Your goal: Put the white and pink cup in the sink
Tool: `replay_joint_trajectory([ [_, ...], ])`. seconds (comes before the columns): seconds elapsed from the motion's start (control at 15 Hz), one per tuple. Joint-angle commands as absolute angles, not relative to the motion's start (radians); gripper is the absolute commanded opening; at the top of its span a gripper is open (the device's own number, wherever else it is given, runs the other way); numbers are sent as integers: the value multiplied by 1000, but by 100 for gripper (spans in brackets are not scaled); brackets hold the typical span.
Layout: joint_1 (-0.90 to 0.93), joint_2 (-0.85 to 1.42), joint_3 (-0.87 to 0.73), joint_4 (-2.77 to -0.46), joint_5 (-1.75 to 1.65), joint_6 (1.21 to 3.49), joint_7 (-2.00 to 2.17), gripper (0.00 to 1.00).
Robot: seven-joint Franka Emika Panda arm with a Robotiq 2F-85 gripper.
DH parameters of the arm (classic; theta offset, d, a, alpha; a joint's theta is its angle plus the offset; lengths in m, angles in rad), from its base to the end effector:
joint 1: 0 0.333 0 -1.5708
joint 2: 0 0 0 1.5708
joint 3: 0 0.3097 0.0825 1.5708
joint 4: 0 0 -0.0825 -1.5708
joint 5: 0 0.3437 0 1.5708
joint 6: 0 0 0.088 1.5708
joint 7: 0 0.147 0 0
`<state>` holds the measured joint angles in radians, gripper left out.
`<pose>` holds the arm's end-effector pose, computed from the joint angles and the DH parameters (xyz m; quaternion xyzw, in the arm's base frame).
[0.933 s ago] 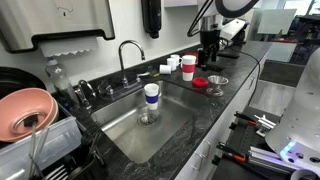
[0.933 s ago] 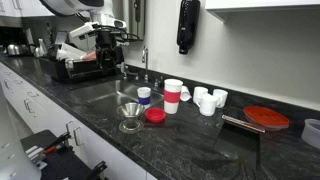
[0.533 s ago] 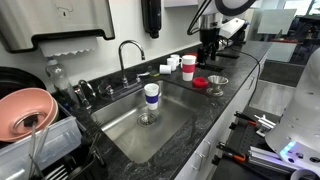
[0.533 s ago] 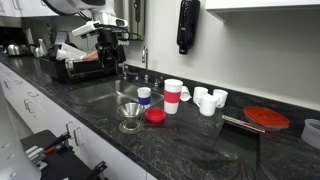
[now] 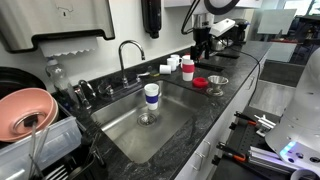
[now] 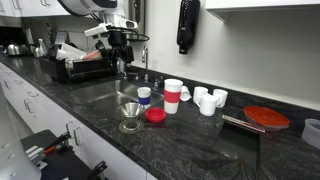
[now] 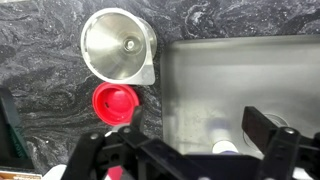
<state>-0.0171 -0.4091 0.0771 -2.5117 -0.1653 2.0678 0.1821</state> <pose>0.3742 0.0077 0.3978 0.9957 -0.0236 -0.0081 0.0887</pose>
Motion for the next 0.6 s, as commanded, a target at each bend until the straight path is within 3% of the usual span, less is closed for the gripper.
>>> replay_joint_trajectory([
  [0.0, -15, -409, 75, -2510, -166, 2066, 183, 100],
  [0.53, -44, -345, 71, -2447, -159, 2109, 279, 100],
])
